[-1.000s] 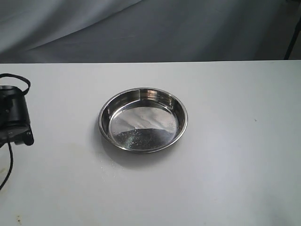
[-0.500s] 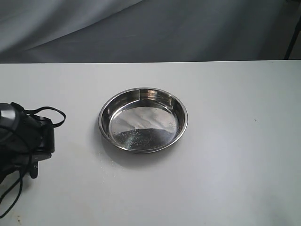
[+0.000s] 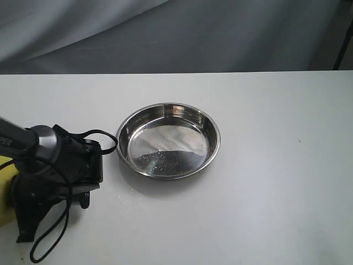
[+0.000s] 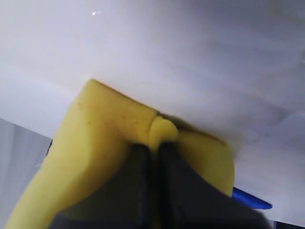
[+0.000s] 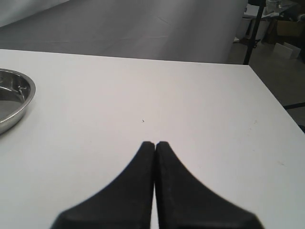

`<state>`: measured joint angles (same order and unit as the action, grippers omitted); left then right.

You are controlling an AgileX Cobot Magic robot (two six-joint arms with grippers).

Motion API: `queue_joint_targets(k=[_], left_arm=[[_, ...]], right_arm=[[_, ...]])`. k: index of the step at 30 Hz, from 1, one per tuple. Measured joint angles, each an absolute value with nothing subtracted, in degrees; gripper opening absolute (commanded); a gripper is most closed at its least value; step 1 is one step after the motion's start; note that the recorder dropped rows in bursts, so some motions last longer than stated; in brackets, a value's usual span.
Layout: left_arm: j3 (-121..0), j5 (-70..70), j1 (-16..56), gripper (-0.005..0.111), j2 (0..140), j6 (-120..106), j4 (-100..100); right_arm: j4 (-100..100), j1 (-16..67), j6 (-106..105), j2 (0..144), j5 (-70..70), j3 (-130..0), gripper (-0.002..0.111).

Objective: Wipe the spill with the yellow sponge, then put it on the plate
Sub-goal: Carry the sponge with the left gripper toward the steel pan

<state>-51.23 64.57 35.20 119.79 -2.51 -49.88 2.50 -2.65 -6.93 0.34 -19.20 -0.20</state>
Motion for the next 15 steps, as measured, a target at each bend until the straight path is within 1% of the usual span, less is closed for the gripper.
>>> queue_joint_targets(k=[7, 15], left_arm=[[-51.23, 62.42, 38.98, 0.0, 119.67, -3.14, -48.15], [-51.23, 57.19, 39.5, 0.0, 116.28, -3.37, -45.79]], right_arm=[[2.5, -2.65, -6.93, 0.34, -19.2, -0.2, 0.0], [2.5, -2.65, -6.93, 0.34, -19.2, -0.2, 0.0]])
